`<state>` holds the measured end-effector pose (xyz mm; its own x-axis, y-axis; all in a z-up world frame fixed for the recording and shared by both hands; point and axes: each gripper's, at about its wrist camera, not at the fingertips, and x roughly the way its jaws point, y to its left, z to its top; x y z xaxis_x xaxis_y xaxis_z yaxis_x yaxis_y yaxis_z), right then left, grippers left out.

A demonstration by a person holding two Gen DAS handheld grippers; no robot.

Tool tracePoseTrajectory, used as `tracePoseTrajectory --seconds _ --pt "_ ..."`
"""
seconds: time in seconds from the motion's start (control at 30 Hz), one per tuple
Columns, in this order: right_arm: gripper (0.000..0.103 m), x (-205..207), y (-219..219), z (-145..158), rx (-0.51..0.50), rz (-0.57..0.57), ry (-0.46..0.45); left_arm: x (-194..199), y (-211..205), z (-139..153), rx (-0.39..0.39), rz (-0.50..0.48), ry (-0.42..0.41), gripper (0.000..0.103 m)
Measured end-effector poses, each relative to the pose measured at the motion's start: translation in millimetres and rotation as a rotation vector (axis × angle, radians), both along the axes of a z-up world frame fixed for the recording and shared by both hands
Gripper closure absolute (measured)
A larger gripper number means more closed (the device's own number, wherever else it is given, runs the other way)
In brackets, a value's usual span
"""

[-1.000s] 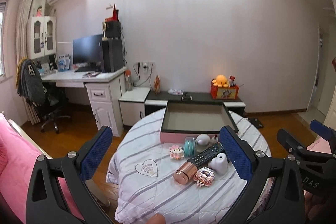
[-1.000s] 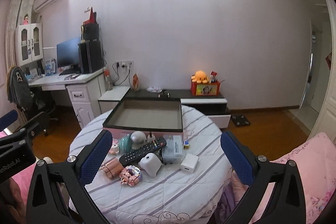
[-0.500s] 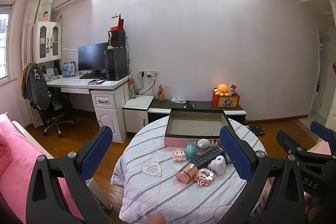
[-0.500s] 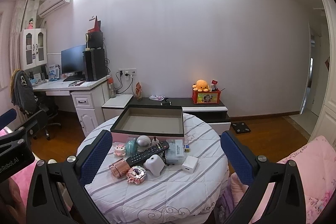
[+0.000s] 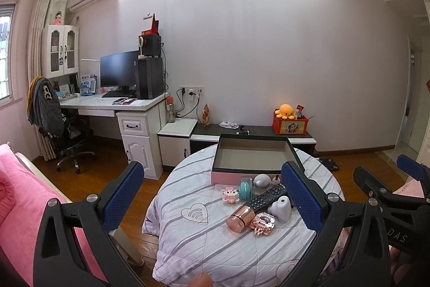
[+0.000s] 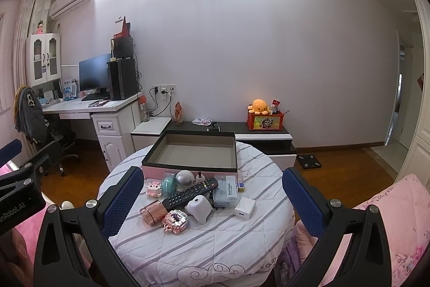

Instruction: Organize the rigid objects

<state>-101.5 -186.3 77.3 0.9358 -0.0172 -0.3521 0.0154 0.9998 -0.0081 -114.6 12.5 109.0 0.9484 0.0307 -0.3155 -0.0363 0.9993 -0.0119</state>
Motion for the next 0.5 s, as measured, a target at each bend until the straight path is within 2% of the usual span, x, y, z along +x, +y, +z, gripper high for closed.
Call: tracePoseTrajectory --seconds 0.33,0.5 --pt "0.000 16 1 -10 -0.006 0.007 0.045 19 0 -15 0.000 -0.004 0.049 0.000" --pt "0.000 35 0 -22 -0.005 0.013 0.093 39 1 -33 -0.004 -0.011 0.105 0.000"
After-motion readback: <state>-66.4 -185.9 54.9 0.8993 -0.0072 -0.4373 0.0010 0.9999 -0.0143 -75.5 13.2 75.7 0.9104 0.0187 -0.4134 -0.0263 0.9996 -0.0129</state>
